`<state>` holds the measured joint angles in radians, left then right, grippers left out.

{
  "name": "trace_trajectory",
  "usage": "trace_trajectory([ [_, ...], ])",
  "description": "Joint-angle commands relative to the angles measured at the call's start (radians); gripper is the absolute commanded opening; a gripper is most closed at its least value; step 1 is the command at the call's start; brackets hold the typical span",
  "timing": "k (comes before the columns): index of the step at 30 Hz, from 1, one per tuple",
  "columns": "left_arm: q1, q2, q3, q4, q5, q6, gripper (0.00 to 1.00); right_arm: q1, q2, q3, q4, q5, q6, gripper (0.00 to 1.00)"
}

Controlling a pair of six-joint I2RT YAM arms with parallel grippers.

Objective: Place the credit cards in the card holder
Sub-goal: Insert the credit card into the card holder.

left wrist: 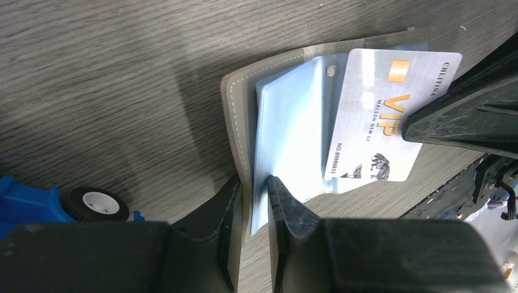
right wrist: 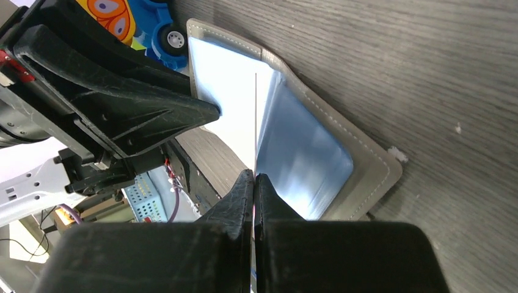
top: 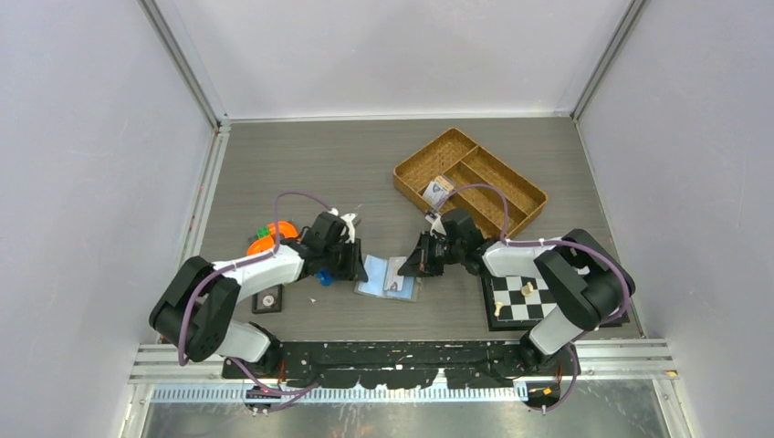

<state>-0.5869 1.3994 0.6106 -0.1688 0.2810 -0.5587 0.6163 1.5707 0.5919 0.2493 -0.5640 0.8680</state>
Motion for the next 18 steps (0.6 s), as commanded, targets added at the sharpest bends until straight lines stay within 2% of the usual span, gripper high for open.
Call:
trace_trajectory([
  [1,0.001,0.021,0.03,0.024,0.003,0.032,0.19,0.005,0.041,-0.012,0.16,-0.044,0.042,0.0],
  [7,0.001,0.049,0.035,0.022,0.007,0.038,0.14,0.005,0.096,-0.017,0.204,-0.051,0.069,0.01],
  [18,0.002,0.06,0.04,0.018,0.01,0.041,0.1,0.006,0.094,0.009,-0.052,0.012,0.067,0.01],
])
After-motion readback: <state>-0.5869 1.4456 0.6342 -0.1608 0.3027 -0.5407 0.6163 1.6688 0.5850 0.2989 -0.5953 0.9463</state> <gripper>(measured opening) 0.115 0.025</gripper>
